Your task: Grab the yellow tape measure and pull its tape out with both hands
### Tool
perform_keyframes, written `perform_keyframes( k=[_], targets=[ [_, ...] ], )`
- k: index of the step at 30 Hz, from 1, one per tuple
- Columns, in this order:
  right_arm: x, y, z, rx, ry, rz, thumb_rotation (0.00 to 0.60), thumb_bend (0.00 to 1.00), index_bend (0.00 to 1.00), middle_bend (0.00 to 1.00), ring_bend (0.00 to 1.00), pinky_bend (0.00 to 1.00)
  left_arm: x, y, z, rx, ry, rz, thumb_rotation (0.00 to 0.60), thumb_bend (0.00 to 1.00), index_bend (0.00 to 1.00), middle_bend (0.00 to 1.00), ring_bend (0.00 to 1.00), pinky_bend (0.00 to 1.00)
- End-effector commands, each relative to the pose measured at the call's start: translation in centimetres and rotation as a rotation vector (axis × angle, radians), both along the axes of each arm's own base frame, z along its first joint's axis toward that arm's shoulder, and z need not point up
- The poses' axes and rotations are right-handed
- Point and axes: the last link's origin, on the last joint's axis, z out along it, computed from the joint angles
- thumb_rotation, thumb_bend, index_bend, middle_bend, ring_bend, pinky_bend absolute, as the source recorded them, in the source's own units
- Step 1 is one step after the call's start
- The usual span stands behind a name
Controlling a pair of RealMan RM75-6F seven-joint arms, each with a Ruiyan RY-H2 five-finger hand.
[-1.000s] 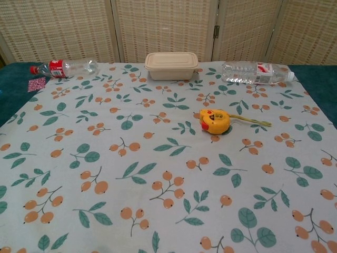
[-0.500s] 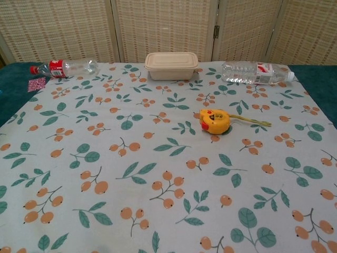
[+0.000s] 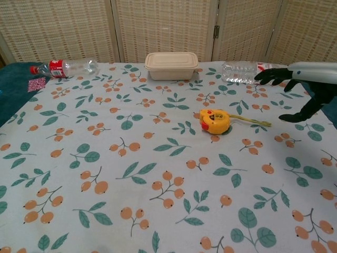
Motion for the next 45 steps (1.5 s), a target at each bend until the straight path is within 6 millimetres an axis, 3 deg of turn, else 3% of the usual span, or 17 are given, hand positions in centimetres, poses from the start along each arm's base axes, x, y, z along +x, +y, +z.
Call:
perform_keyframes(
  k=[1,8,15,28,37,45],
  targets=[
    [1.2,-1.2,-1.8,0.052,0.018,0.009,0.600,0.39,0.00,0.12,0.08,0.15,0.0,0.0,0.0,-0.001,0.001,0.001,0.600,0.15,0.08,0.09,0.05,0.00],
    [2.8,-3.0,-4.7,0.118,0.044,0.015,0.600,0.39,0.00,0.12,0.04,0.05,0.0,-0.2,-0.3,-0.016,0.001,0.005,0.600,0.15,0.08,0.09,0.05,0.00],
    [4.2,-4.5,-7.0,0.159,0.066,0.025,0.600,0.39,0.00,0.14,0.05,0.05,-0.1,-0.3,-0.4,-0.023,0.001,0.017,0.600,0.15,0.08,0.09,0.05,0.00],
    [5.2,-5.9,-9.2,0.178,0.102,0.032,0.600,0.39,0.00,0.15,0.06,0.04,-0.5,-0.4,-0.4,-0.028,0.001,0.031,0.600,0.15,0.08,0.09,0.05,0.00],
    [5.4,-5.0,-8.9,0.163,0.088,0.075,0.600,0.39,0.00,0.17,0.07,0.04,-0.6,-0.4,-0.6,-0.029,-0.003,0.035,0.600,0.15,0.08,0.09,0.05,0.00],
    [4.0,-5.9,-8.2,0.108,0.119,0.044,0.600,0.39,0.00,0.14,0.06,0.04,-0.6,-0.3,-0.7,-0.034,-0.009,0.029,0.600,0.15,0.08,0.09,0.05,0.00]
  ],
)
